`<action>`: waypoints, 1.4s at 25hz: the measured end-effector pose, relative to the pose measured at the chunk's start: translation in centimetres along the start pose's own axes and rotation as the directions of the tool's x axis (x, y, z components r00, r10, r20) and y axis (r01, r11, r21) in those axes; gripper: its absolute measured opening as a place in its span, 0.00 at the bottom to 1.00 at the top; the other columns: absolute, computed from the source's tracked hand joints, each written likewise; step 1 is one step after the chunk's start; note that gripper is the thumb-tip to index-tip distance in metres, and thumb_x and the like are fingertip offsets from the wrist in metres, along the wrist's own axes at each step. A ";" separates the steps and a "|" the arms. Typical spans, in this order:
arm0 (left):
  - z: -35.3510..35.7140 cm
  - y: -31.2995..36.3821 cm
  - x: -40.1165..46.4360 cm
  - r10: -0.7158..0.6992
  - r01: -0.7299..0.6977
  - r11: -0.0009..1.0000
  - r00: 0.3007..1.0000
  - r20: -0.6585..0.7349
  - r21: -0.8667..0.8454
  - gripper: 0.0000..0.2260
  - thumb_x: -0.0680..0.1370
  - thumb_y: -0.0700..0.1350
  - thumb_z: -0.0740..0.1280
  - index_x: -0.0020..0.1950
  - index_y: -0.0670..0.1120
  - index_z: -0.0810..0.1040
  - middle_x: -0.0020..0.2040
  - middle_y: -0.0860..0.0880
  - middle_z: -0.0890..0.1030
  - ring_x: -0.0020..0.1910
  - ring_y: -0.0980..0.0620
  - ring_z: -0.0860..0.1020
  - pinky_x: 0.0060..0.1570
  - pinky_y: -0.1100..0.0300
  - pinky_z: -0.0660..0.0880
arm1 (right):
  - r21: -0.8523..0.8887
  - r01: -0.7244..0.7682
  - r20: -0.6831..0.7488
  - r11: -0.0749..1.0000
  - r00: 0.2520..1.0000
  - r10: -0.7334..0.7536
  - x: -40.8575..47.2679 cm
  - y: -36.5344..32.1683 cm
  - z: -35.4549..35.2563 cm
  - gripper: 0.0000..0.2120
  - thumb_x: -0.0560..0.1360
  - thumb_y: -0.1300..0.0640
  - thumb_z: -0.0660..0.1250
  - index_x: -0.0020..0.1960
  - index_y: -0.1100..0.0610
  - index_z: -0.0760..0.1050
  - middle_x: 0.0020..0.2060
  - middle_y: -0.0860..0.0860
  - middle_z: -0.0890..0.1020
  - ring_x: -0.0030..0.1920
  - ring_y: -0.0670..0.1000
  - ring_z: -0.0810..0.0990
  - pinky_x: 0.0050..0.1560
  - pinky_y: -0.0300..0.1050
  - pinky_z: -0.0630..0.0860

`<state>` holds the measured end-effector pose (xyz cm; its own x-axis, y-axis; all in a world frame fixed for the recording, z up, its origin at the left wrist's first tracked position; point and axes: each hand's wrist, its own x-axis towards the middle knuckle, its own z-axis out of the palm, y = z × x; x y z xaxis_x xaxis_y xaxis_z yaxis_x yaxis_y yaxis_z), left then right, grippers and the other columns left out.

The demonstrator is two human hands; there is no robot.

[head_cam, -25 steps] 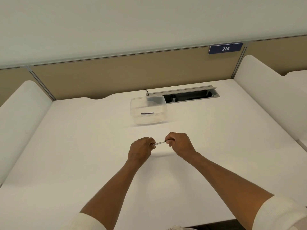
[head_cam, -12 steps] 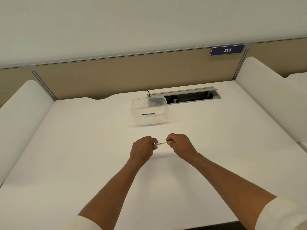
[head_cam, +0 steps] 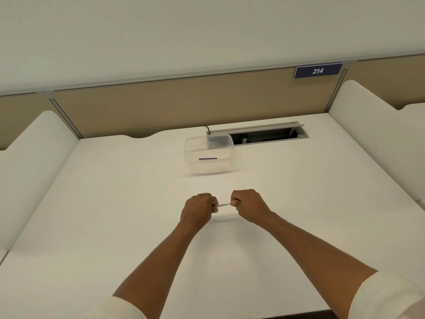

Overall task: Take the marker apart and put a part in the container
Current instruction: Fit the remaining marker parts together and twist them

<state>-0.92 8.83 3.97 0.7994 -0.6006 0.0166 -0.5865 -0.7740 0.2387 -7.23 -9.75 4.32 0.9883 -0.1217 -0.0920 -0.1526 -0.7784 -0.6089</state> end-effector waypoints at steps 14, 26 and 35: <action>-1.3 -0.5 0.3 0.069 -0.064 0.995 0.995 -0.074 0.071 0.04 0.78 0.43 0.66 0.48 0.48 0.81 0.42 0.50 0.80 0.38 0.45 0.77 0.33 0.55 0.69 | -0.043 0.018 0.038 0.999 0.999 -0.016 0.4 -0.8 -0.5 0.11 0.80 0.54 0.60 0.42 0.57 0.75 0.39 0.52 0.81 0.38 0.54 0.76 0.40 0.48 0.73; -0.6 0.3 -0.2 0.053 -0.051 0.998 0.994 -0.094 0.023 0.06 0.80 0.43 0.63 0.49 0.48 0.80 0.42 0.49 0.78 0.37 0.45 0.75 0.33 0.57 0.66 | -0.258 0.183 -0.061 0.949 0.977 -0.205 0.2 -0.1 -0.7 0.13 0.81 0.50 0.58 0.40 0.53 0.69 0.35 0.47 0.71 0.37 0.53 0.69 0.36 0.45 0.62; -1.5 0.1 0.0 0.033 -0.031 0.999 0.992 -0.125 0.020 0.02 0.76 0.42 0.70 0.45 0.46 0.78 0.41 0.49 0.79 0.41 0.47 0.76 0.34 0.56 0.67 | 0.066 -0.060 0.040 0.996 0.998 0.057 0.9 -1.5 -0.5 0.21 0.81 0.51 0.59 0.35 0.63 0.72 0.34 0.58 0.79 0.37 0.57 0.74 0.39 0.50 0.71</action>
<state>-0.79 9.00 5.49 0.7893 -0.5965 0.1454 -0.6136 -0.7588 0.2184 -6.12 -9.03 5.53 0.9772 -0.1418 -0.1579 -0.2111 -0.7275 -0.6528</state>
